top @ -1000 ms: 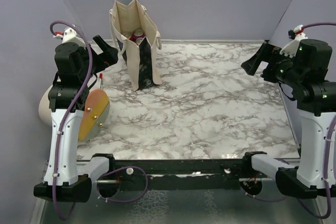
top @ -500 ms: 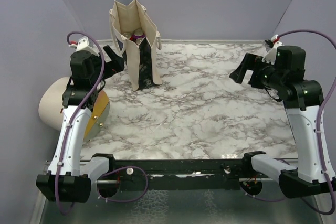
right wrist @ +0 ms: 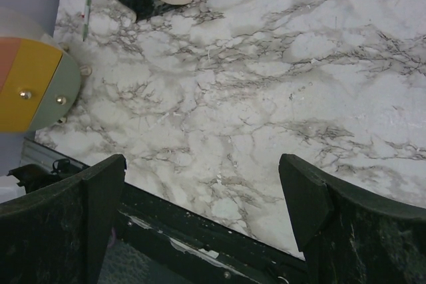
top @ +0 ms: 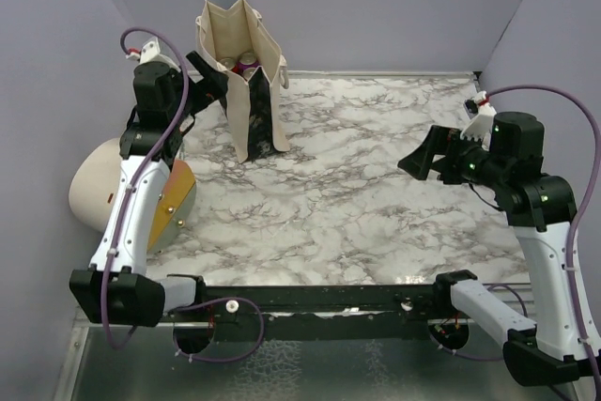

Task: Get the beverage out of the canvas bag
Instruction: Move the canvas bag to the center of the board.

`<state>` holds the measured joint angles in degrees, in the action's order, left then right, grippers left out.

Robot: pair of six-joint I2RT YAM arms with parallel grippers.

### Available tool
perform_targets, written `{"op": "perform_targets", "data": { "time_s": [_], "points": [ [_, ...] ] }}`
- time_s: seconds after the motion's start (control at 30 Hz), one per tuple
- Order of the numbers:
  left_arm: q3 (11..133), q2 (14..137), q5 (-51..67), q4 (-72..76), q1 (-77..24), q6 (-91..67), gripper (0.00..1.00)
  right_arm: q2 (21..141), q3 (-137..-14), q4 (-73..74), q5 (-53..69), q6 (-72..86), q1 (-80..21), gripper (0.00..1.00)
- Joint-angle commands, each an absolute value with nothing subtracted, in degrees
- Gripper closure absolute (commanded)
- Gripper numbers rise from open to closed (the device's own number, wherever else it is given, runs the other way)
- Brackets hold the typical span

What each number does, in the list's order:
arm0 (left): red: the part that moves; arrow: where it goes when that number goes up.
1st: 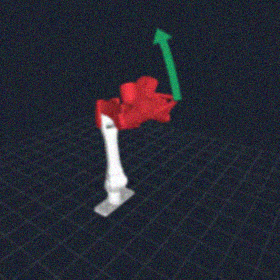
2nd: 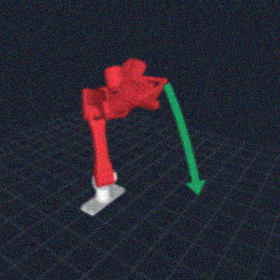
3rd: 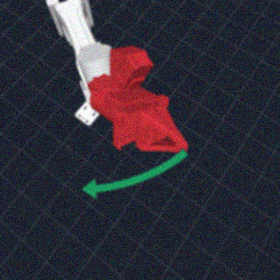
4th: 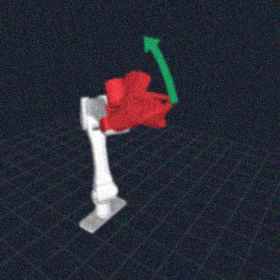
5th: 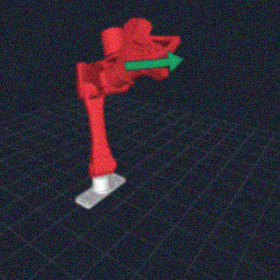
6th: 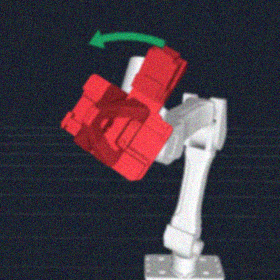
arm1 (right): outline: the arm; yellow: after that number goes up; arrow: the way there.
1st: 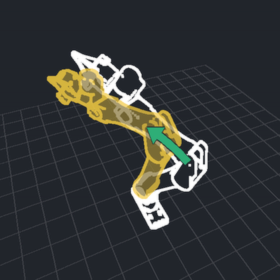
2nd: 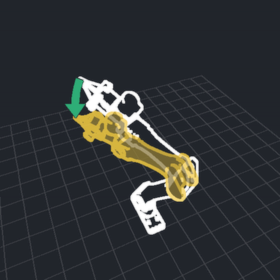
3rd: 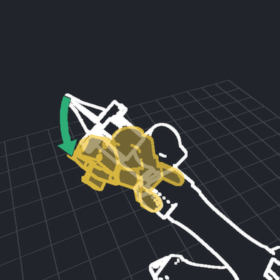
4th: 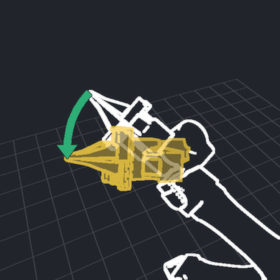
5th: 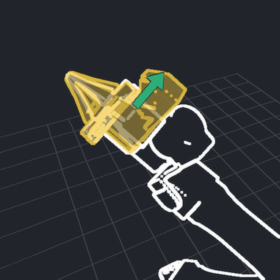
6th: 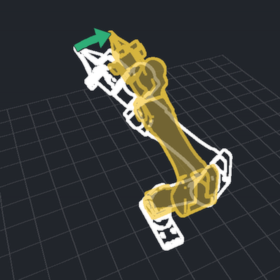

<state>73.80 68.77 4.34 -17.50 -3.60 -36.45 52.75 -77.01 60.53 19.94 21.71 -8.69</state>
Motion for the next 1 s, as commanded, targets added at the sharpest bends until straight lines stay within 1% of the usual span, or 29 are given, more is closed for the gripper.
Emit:
{"op": "perform_targets", "data": {
  "time_s": [0.0,0.13,0.27,0.37,0.47,0.5,0.57,0.8,0.9,0.97],
  "points": [
    [85.09,76.41,-0.62,-20.89,-5.79,-38.53,0.01,52.06,-77.29,56.73,19.66,19.86,-9.12,0.01],
    [99.07,86.32,-5.89,-33.02,-7.06,-40.52,0.03,53.71,-78.09,55.17,16.12,19.95,-9.17,0.01],
    [110.04,94.76,-11.19,-41.87,-7.91,-42.84,0.12,55.29,-78.95,54.63,17.42,18.48,-9.17,0.01],
    [118.29,101.91,-16.82,-51.03,-8.68,-46.06,0.14,55.23,-78.8,55.37,16.82,16.97,-9.18,0.01],
    [124.88,107.29,-20.88,-56.39,-9.74,-47.39,0.16,54.65,-77.89,55.55,15.71,16.67,-9.23,0.01],
    [126.41,108.64,-21.64,-57.14,-10.14,-47.34,0.17,54.7,-77.66,55.59,15.65,16.59,-9.23,0.01],
    [128.75,111.0,-22.54,-58.63,-10.77,-47.1,0.24,55.04,-77.63,55.55,15.47,16.3,-9.23,0.01],
    [132.86,114.15,-27.72,-62.59,-14.07,-44.68,0.31,55.64,-76.9,54.81,13.24,15.97,-9.32,0.01],
    [132.79,114.47,-29.19,-63.81,-15.36,-43.87,0.35,55.72,-76.3,54.47,13.23,16.09,-9.32,0.01],
    [132.05,114.31,-29.6,-64.42,-15.6,-43.74,0.4,56.11,-76.18,54.17,13.59,16.19,-9.32,0.01]
  ]
}}
